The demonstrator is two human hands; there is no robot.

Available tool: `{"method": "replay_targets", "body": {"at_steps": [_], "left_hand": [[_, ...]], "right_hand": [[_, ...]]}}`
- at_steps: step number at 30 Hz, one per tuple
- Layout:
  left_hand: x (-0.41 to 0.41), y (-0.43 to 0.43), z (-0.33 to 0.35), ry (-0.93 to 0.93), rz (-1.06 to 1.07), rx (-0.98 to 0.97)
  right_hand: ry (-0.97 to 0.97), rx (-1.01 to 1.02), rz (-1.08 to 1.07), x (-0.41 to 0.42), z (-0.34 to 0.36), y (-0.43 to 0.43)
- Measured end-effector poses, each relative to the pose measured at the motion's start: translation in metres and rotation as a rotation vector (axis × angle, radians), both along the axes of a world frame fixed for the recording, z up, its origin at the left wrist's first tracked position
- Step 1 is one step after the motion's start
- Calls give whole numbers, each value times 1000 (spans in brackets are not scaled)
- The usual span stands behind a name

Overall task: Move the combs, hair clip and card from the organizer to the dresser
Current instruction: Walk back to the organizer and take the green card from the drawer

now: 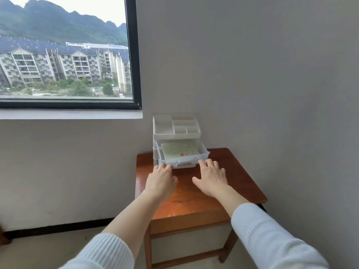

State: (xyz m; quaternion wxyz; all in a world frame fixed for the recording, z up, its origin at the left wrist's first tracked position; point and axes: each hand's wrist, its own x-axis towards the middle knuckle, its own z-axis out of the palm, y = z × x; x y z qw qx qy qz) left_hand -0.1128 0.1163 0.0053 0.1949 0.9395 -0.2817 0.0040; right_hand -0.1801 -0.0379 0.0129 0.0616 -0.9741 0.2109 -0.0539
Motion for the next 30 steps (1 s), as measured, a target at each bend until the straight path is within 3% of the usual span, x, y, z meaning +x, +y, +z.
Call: {"method": "replay_targets", "body": {"at_steps": [6, 11, 16, 30], "left_hand": [[84, -64, -8, 137, -5, -107], [133, -101, -10, 427, 148, -33], [160, -116, -14, 756, 249, -137], [171, -129, -7, 901, 399, -461]], "right_hand": [[-37, 67, -62, 87, -3, -66], [41, 121, -83, 131, -15, -101], [158, 125, -79, 161, -31, -117], [173, 271, -130, 181, -55, -119]]}}
